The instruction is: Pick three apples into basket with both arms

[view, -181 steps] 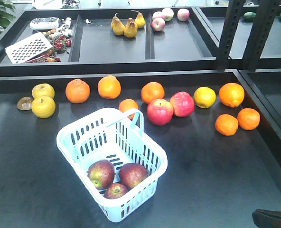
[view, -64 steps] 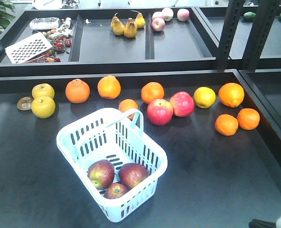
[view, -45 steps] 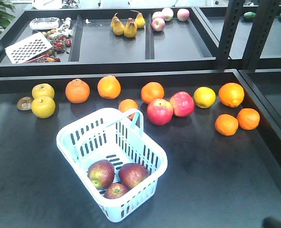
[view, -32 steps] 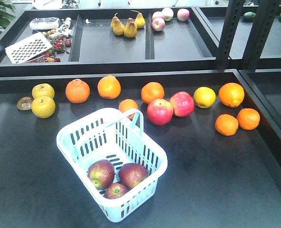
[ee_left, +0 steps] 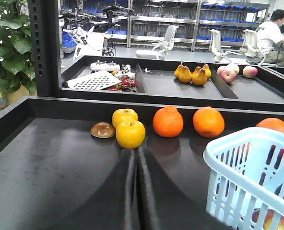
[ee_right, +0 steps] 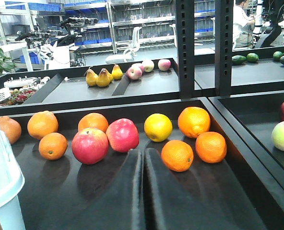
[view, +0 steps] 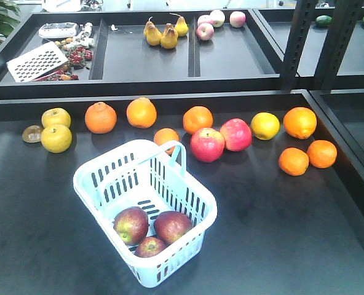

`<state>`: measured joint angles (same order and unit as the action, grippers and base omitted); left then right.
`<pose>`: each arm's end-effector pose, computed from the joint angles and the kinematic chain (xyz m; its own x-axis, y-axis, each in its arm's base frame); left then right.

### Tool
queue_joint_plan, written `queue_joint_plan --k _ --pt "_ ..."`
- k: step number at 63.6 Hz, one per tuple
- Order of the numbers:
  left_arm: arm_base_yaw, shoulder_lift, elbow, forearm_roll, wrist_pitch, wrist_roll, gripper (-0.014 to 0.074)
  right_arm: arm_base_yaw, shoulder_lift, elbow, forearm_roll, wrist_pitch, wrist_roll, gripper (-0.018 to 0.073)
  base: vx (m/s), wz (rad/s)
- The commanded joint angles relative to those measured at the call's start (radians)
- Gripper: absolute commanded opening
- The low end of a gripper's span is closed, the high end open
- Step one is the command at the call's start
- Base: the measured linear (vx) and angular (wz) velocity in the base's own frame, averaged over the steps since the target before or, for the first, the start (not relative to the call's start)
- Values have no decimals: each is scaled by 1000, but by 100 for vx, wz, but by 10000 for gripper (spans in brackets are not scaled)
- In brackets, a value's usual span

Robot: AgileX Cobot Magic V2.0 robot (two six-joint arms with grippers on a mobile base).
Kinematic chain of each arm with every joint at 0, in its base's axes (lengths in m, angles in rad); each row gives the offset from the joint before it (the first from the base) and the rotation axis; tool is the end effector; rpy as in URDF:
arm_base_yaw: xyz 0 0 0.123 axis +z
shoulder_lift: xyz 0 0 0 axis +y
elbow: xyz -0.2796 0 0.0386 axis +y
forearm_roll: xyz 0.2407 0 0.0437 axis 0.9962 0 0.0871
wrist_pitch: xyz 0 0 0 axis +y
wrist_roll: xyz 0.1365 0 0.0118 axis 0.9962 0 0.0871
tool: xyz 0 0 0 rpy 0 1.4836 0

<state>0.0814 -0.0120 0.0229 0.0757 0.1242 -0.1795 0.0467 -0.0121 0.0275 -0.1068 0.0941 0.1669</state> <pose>0.0975 0.0093 0.1927 -0.0377 -0.1076 -0.9935 -0.0951 0.9901 -0.1036 0.0982 0.0032 0.1951 -0.0239 0.0595 -0.9979 -0.0353 0.9976 0.0603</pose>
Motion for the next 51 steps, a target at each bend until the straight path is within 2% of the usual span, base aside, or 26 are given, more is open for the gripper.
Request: queue_joint_plan --k 1,51 --pt "1 -16 9 -2 -76 -2 -6 -7 -13 15 -16 -86 1 -4 0 0" --pt "1 -16 9 -2 -76 -2 -6 -7 -13 14 -16 -81 9 -4 0 0"
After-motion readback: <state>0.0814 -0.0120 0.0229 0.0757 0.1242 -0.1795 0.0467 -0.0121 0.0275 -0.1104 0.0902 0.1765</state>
